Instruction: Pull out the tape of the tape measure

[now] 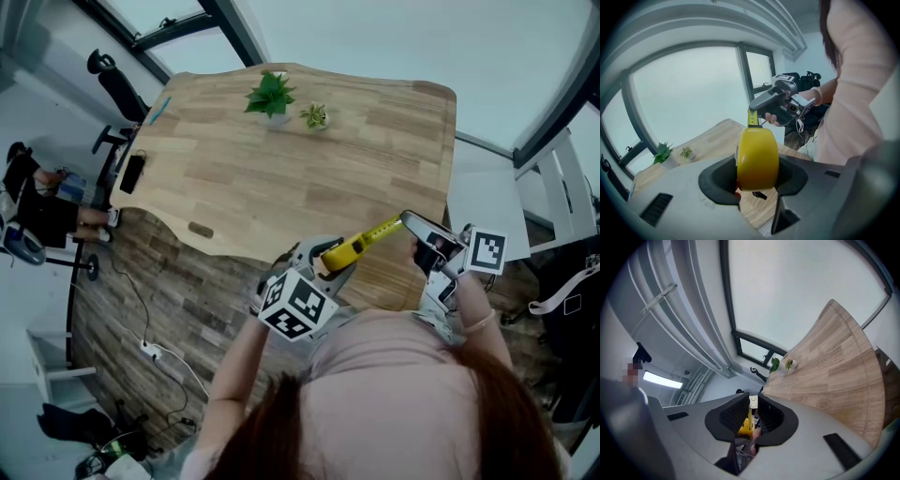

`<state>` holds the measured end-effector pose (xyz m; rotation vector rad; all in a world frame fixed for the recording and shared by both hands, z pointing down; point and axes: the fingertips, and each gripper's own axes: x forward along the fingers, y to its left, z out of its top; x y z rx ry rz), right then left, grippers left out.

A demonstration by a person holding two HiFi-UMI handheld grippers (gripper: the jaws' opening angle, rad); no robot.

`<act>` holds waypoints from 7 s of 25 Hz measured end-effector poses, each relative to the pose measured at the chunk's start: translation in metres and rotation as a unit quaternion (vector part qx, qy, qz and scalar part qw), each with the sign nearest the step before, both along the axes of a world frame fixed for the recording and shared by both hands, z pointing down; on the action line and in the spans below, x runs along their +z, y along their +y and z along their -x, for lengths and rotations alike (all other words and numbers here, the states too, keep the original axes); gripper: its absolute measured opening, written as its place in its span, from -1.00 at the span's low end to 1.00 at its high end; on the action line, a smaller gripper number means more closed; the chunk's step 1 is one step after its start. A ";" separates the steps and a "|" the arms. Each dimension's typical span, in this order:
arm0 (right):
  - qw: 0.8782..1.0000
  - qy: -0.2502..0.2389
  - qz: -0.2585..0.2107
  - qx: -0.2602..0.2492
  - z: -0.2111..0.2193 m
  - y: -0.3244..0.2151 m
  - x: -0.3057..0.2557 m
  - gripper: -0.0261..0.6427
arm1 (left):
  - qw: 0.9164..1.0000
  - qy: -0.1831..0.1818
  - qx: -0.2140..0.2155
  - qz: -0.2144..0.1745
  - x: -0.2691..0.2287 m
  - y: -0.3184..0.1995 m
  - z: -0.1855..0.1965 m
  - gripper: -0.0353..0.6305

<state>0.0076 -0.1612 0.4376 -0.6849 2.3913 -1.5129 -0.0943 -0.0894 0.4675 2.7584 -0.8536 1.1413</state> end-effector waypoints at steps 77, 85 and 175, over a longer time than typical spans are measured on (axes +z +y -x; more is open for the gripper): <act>0.982 0.038 -0.009 0.183 -0.125 -0.059 -0.005 -0.77 | 0.997 -0.072 0.004 0.042 0.045 0.008 0.053 -0.39; 0.980 0.039 -0.016 0.192 -0.135 -0.063 -0.009 -0.77 | 0.996 -0.076 0.006 0.044 0.046 0.010 0.060 -0.39; 0.984 0.032 -0.013 0.174 -0.077 -0.047 0.012 -0.77 | 0.997 -0.066 0.031 -0.007 0.015 -0.001 0.011 -0.38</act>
